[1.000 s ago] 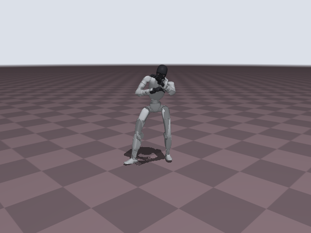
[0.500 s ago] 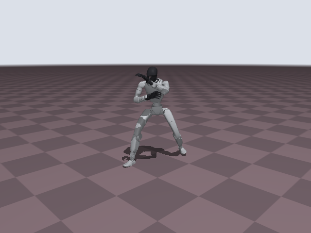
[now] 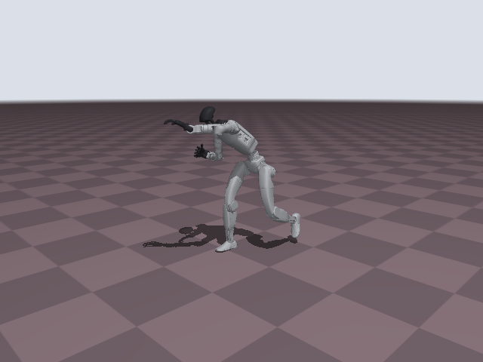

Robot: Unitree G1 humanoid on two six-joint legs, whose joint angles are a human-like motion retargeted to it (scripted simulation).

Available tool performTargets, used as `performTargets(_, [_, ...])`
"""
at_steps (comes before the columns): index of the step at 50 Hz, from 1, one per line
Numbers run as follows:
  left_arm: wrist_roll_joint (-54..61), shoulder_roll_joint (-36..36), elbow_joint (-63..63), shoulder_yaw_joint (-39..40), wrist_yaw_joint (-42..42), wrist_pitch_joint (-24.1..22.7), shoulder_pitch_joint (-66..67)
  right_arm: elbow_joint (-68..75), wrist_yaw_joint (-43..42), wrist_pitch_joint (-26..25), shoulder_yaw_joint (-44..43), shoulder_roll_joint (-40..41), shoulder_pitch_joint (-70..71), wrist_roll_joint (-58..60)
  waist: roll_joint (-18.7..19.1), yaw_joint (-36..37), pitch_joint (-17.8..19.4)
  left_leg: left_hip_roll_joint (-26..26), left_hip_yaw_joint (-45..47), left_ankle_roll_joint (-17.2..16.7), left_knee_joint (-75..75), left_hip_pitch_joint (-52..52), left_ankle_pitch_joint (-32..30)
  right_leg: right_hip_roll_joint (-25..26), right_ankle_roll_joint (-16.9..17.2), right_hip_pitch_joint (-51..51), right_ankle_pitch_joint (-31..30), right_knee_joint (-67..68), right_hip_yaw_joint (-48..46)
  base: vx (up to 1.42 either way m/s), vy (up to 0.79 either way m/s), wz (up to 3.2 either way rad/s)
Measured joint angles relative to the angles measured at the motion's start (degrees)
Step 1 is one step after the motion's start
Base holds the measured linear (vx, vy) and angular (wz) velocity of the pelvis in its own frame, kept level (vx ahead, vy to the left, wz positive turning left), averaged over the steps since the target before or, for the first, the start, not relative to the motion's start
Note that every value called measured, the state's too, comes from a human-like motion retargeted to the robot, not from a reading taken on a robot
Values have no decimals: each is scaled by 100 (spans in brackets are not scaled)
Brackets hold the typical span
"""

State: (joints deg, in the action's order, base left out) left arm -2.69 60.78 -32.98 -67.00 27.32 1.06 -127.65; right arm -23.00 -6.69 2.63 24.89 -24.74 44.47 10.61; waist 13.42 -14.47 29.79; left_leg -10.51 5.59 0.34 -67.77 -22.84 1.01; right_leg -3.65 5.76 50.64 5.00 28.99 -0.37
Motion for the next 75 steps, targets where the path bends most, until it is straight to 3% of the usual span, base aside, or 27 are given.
performTargets(3, [-206,-581,851,1331,-112,179,826,68,285,-166,29,-246,355,190,-158,-52,0,139,152,160,142,-226,1209,-176,135,-222,-121,-478,278,7,12,-6])
performTargets(7, [-635,-1405,1476,1930,-141,306,1131,31,390,-215,264,-472,818,220,-376,-232,0,261,211,410,747,-473,2537,-323,346,-561,-283,-1057,503,2,11,-10])
performTargets(12, [-1197,-2128,2370,2341,-923,381,1341,-40,607,-342,117,-568,1153,265,-682,-329,0,431,106,473,2137,-433,3116,-283,539,-980,-504,-1649,639,-3,12,-42])
performTargets(18, [-1364,-2591,3652,2988,-2054,349,2045,-341,1167,-551,-180,-731,1328,336,-1037,-405,0,224,808,531,2586,72,3319,-347,610,-1394,-719,-2081,638,-10,16,-23])
performTargets(28, [-1887,-2654,4675,3666,-2253,504,3048,-887,1337,-447,-206,-816,1080,133,-1571,-353,-12,642,630,142,2697,533,3475,-910,531,-2023,-914,-2353,459,-18,18,23])
performTargets(40, [-1758,-1675,5026,3225,-2225,22,3712,-719,676,-183,-686,-988,1218,98,-2071,498,-74,1106,236,118,2625,683,3407,-1622,520,-2814,-689,-2766,-489,-18,11,36])
performTargets(49, [-1921,-687,5309,3477,-1991,-220,4731,-801,83,93,-1450,-1753,761,30,-2378,1287,-234,1260,-234,-30,2880,798,3248,-1890,774,-3318,-172,-2848,-1389,-7,2,50])
performTargets(57, [-2111,-75,5475,4066,-1820,-204,5613,-944,-301,123,-2284,-2208,240,272,-2732,1904,-392,1383,-655,-73,2966,772,3138,-2007,799,-3510,68,-2727,-1740,-3,0,47])
performTargets(62, [-2335,-386,5670,4679,-1707,-34,6168,-1105,-656,13,-2804,-2174,32,674,-2913,2293,-242,1426,-951,-136,3044,735,3066,-2062,687,-3600,262,-2589,-2017,-4,-3,53])
performTargets(68, [-2547,-1430,5590,5115,-1857,158,6792,-1268,-792,-222,-3111,-2081,183,1135,-3044,2578,-141,1507,-1430,-210,3232,580,2909,-2095,544,-3644,318,-2507,-2332,-4,-6,74])
performTargets(75, [-2204,-2394,4017,3977,-2428,127,6507,-834,-744,-430,-1896,-2514,2031,1217,-3082,2702,-99,1578,-1911,-251,3525,529,2723,-2014,512,-3658,255,-2509,-2191,-2,-9,65])
